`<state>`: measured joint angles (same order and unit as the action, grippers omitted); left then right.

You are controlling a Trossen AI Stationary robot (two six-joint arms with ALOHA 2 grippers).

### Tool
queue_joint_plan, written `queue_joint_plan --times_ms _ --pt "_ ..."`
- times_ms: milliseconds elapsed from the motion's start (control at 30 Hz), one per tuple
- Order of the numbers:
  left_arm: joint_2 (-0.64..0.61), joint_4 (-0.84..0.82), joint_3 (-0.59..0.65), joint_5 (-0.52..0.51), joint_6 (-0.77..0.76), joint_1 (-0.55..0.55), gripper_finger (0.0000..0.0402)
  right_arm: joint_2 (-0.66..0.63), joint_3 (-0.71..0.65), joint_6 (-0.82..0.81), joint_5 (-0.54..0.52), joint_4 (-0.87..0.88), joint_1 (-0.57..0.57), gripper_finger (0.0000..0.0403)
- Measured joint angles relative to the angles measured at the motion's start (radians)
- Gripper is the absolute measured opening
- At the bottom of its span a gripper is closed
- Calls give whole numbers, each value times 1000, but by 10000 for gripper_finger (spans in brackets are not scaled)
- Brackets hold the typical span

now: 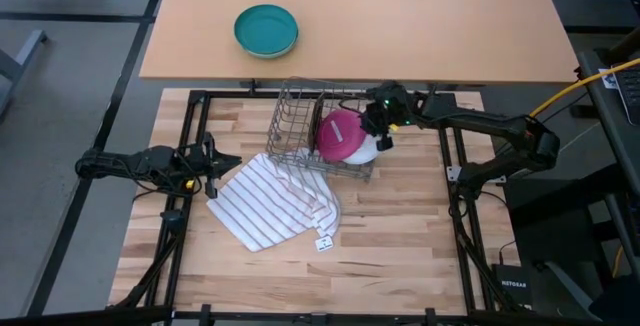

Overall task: Sort dishes
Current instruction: Adjust the plates in the dish rack

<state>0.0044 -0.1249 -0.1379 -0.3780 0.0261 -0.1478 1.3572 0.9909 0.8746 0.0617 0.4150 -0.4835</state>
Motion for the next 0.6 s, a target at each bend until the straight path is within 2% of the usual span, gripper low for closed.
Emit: queue_joint_plan --times_ms 267,600 --pt "0 -1 0 0 0 0 30 -3 0 116 -18 102 16 138" --pt "0 -31 0 0 0 0 30 -2 0 286 -268 141 154 138"
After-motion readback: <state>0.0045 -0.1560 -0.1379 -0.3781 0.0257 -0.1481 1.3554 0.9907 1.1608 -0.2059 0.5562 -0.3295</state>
